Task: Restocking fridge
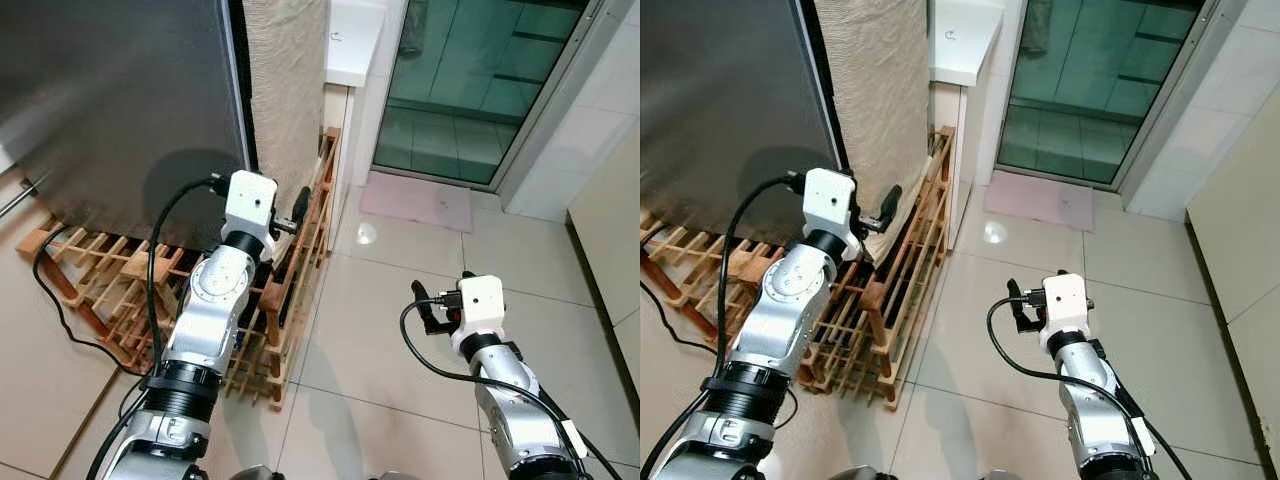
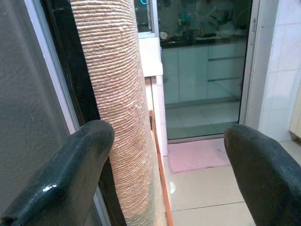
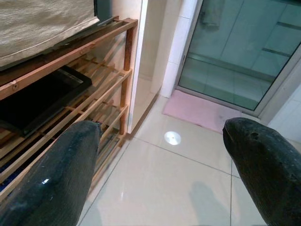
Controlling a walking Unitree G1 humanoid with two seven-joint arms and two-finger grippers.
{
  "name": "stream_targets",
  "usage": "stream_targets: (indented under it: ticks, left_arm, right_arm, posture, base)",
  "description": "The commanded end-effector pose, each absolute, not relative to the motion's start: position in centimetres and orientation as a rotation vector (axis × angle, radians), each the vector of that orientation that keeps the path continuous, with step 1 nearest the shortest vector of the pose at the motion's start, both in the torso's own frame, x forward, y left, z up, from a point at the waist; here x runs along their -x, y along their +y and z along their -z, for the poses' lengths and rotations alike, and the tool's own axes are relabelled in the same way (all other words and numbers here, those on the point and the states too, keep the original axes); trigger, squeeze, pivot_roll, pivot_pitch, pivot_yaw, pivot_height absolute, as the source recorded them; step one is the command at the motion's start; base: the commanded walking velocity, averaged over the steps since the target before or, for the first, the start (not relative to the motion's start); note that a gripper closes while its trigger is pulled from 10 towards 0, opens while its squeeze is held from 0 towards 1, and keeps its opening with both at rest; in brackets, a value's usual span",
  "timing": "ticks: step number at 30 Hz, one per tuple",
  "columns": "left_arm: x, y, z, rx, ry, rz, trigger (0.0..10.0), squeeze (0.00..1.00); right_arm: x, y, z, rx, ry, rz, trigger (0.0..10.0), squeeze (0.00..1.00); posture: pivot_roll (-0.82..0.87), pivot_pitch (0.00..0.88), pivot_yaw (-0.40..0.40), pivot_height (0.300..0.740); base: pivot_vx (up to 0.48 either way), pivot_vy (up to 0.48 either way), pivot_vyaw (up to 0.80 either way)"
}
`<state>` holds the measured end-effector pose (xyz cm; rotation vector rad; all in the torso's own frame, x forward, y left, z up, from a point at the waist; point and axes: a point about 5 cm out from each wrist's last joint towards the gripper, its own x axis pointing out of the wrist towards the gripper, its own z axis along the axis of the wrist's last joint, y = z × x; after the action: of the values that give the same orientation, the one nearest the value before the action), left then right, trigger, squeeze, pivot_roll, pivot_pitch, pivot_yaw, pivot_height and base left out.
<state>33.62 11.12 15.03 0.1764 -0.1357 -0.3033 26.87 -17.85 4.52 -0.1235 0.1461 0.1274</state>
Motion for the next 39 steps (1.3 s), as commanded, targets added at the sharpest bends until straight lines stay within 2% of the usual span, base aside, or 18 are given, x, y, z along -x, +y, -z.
stream_targets:
  ticks: [1,8,10,17,22,24,33,39]
  left_arm:
    - [-34.0,10.3,-14.6,-0.206,-0.104,0.315,10.0,0.00]
    - [-34.4,10.2,-14.3,-0.240,-0.085,0.281,10.0,0.00]
    - [-34.8,11.0,-14.0,-0.268,-0.060,0.211,10.0,0.00]
    - [-35.0,11.8,-13.9,-0.276,-0.047,0.153,10.0,0.00]
    - [-35.3,12.7,-13.7,-0.251,-0.020,0.084,10.0,0.00]
    - [-35.4,13.5,-13.2,-0.189,0.036,0.034,10.0,0.00]
    - [-35.3,13.6,-12.6,-0.129,0.079,0.014,10.0,0.00]
    - [-35.1,14.0,-12.6,-0.165,0.075,0.015,10.0,0.00]
  right_arm:
    - [-27.2,-18.4,-4.7,0.129,0.145,-0.108,10.0,0.00]
    - [-27.3,-18.3,-4.8,0.126,0.140,-0.102,10.0,0.00]
    - [-27.3,-18.3,-4.8,0.125,0.140,-0.100,10.0,0.00]
    - [-27.1,-18.4,-4.5,0.125,0.147,-0.099,10.0,0.00]
    - [-27.0,-18.3,-4.4,0.124,0.150,-0.101,10.0,0.00]
    - [-27.0,-18.3,-4.4,0.122,0.152,-0.101,10.0,0.00]
    - [-27.0,-18.4,-4.4,0.124,0.153,-0.105,10.0,0.00]
    - [-26.9,-18.5,-4.4,0.129,0.156,-0.106,10.0,0.00]
  posture:
    - [-0.09,0.000,0.000,0.731]
    - [-0.09,0.000,0.004,0.731]
    - [-0.09,0.000,0.007,0.731]
    - [-0.09,0.000,0.005,0.731]
    - [-0.09,0.000,0.005,0.731]
    - [-0.09,0.000,0.003,0.731]
    - [-0.09,0.010,-0.004,0.731]
    - [-0.09,0.014,-0.006,0.731]
  base:
    - [0.000,0.000,0.00]
    - [0.000,0.000,0.00]
    - [0.000,0.000,0.00]
    - [0.000,0.000,0.00]
    - [0.000,0.000,0.00]
    - [0.000,0.000,0.00]
    - [0.000,0.000,0.00]
    - [0.000,0.000,0.00]
